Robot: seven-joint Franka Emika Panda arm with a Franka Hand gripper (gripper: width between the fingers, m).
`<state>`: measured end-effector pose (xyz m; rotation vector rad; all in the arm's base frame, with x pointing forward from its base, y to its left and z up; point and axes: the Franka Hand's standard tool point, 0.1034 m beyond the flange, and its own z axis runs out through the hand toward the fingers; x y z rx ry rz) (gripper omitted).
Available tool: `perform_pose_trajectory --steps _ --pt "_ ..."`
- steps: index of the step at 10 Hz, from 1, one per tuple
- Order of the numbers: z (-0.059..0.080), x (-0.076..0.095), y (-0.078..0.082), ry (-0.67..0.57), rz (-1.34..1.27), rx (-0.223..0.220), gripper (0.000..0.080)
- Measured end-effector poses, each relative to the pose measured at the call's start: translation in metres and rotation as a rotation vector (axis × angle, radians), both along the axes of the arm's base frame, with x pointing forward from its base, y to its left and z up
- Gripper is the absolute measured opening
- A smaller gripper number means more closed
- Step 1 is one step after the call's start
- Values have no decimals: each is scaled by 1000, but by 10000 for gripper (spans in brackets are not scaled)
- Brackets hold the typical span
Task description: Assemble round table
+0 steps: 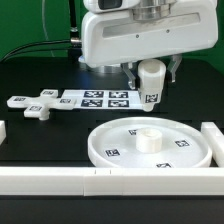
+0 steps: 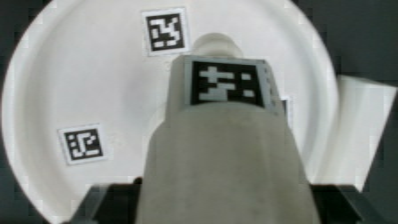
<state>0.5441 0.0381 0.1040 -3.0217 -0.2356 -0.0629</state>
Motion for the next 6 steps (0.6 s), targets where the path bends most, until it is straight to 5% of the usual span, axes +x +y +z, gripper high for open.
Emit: perform_pose_trajectory --steps 3,6 --pt "0 17 -11 -238 -7 -47 409" --pt "5 30 -15 -317 9 -64 409"
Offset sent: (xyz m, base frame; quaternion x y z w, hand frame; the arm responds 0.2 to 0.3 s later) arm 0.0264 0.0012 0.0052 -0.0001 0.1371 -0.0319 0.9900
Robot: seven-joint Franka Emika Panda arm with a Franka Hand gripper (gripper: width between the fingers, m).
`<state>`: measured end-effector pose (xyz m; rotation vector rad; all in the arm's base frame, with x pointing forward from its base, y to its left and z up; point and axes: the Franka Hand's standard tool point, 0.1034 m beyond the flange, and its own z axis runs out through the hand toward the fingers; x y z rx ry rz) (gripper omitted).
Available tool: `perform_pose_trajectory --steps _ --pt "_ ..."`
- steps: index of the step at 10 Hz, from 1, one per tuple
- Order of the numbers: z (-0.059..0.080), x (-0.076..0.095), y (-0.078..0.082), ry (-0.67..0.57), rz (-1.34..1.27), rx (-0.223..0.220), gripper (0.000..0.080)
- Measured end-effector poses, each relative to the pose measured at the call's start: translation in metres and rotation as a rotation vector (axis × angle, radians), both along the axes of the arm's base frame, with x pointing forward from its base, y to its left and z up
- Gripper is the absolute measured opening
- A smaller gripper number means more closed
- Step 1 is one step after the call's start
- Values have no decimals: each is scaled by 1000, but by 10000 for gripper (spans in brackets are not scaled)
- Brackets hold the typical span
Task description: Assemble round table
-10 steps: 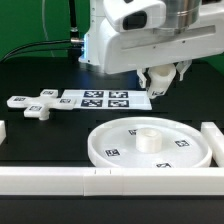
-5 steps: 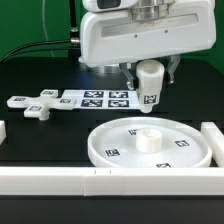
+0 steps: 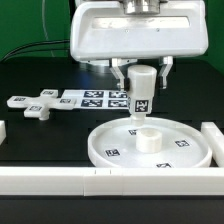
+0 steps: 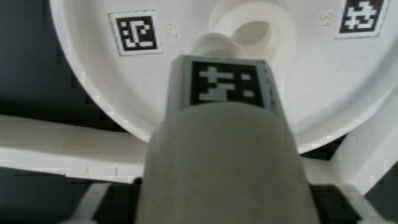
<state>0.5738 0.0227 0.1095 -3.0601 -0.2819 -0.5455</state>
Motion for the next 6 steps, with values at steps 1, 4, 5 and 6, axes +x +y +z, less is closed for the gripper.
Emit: perform_pose_trajectory --steps 1,4,5,6 --pt "-1 0 0 2 1 0 409" --pt "-2 2 7 -1 8 1 409" --pt "-4 3 13 -1 18 1 409" --pt "-8 1 15 3 23 0 409"
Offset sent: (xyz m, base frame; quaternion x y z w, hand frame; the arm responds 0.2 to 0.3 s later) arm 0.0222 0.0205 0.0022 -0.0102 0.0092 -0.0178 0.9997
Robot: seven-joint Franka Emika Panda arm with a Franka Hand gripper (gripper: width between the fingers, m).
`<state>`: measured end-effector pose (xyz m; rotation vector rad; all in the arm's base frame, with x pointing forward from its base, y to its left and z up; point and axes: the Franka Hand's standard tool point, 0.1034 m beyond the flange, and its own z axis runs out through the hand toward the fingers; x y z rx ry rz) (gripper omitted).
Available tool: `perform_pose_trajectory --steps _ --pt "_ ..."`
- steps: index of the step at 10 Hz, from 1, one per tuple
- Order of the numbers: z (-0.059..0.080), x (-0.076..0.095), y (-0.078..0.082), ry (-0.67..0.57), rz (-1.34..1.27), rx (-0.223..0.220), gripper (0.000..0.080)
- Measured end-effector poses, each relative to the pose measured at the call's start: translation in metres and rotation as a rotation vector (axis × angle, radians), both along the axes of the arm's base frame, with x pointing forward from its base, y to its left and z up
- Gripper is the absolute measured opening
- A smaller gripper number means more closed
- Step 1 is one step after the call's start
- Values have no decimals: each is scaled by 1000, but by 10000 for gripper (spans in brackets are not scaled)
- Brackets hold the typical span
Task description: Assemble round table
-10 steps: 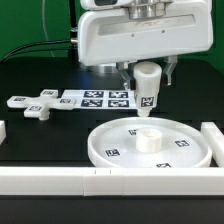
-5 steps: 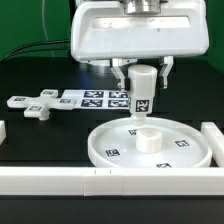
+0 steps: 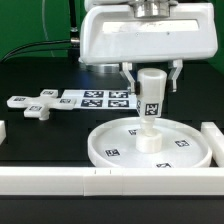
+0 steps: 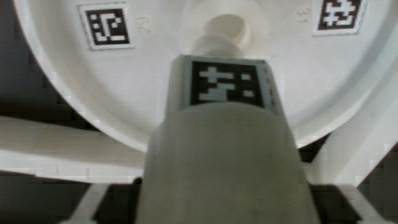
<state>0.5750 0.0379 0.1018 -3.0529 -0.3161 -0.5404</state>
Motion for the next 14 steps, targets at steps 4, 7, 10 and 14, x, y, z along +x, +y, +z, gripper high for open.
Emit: perform_pose_trajectory --steps 4,7,10,14 --pt "-15 -3 4 -19 7 -9 409" --pt "-19 -1 2 -13 9 -10 409" --pt "-26 -6 -1 -42 1 -20 409" --pt "-26 -6 -3 -57 -2 -23 571"
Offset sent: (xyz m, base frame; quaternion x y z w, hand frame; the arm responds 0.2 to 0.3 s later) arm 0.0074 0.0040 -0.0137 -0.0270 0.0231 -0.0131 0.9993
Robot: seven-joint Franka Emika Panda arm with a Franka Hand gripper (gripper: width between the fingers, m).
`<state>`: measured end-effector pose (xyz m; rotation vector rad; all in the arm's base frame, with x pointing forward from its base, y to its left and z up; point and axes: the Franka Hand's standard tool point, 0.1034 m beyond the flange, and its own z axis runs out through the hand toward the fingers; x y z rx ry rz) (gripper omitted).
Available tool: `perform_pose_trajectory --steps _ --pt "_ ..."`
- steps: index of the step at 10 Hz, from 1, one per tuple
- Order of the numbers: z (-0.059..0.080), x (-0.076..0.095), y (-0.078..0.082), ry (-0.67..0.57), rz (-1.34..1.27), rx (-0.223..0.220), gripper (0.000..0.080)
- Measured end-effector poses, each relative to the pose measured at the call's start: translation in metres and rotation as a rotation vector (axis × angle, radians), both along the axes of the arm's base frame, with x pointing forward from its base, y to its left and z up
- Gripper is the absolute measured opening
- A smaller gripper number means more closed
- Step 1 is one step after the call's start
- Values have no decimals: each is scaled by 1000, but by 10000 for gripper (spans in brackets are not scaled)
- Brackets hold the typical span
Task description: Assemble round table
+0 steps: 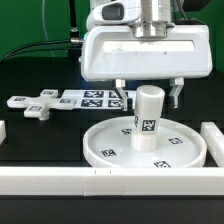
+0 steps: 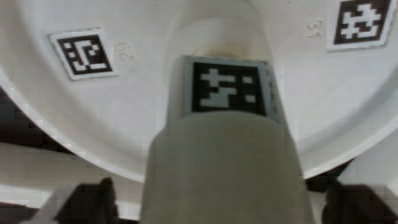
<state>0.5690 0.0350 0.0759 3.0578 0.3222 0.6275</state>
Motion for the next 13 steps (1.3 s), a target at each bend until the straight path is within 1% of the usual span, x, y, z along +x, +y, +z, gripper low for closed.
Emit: perform_pose_trajectory --steps 1,2,4,6,7,9,10,11,12,13 --pt "0 0 -1 0 -1 0 633" --pt "4 0 -4 5 1 -3 645" --pt "20 2 -11 7 -2 -4 649" --pt "33 5 -15 11 -7 -2 649" --pt "28 3 -15 16 -6 -3 649" --pt "27 2 -14 24 -6 -1 649" --pt "25 1 -12 52 -2 5 649" --pt "22 0 -13 53 -4 3 649" --pt "16 -6 -8 120 -6 17 649" --pt "14 -7 -4 181 -2 28 649"
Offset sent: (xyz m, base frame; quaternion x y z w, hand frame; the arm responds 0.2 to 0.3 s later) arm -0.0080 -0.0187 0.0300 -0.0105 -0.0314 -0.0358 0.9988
